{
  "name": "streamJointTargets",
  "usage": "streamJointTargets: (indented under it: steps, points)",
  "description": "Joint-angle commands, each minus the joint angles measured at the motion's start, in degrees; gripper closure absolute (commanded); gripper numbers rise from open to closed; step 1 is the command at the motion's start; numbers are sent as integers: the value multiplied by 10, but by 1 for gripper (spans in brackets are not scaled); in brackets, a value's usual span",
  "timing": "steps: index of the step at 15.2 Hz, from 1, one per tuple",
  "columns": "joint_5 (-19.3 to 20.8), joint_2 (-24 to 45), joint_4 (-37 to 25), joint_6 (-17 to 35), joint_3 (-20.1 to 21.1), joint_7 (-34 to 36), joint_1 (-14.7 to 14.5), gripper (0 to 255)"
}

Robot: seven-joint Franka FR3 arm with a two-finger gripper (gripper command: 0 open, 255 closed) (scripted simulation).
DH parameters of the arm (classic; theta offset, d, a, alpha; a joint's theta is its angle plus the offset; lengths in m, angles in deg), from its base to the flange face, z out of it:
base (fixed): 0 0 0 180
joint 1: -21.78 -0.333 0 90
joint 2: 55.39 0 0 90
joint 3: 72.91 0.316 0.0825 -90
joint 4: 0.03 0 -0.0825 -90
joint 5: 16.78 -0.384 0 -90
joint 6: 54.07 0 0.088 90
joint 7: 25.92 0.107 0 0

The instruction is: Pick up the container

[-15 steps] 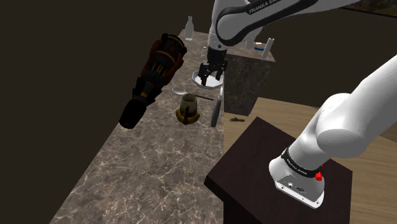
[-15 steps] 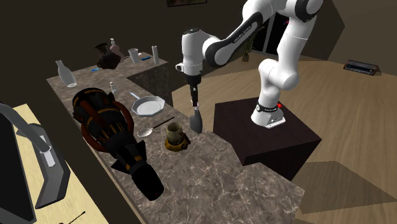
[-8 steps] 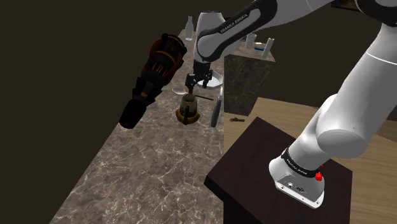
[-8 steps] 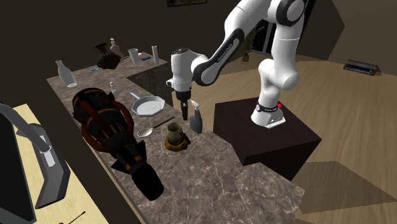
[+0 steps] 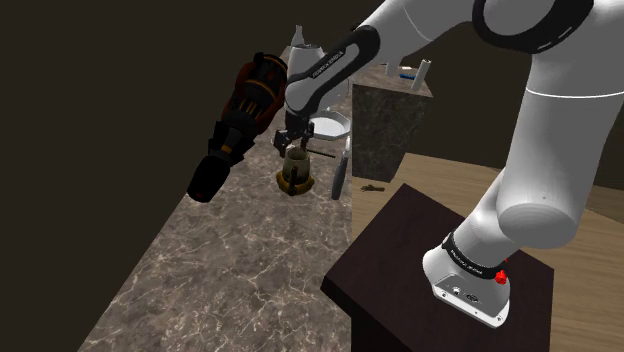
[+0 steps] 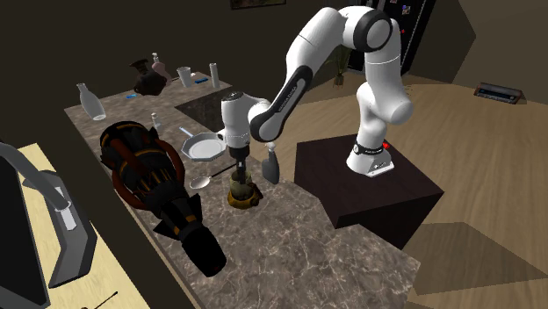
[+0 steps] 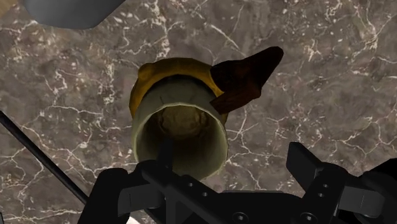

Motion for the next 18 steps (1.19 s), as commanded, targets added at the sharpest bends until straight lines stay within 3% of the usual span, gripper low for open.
streamJointTargets:
  steps: [1, 8, 9, 18]
  points:
    - [-1, 12, -3, 10, 1, -1, 0, 0]
    - [-5, 47, -4, 43, 3, -5, 1, 0]
    - [-5, 47, -5, 43, 3, -5, 2, 255]
    - [-5, 47, -4, 43, 3, -5, 1, 255]
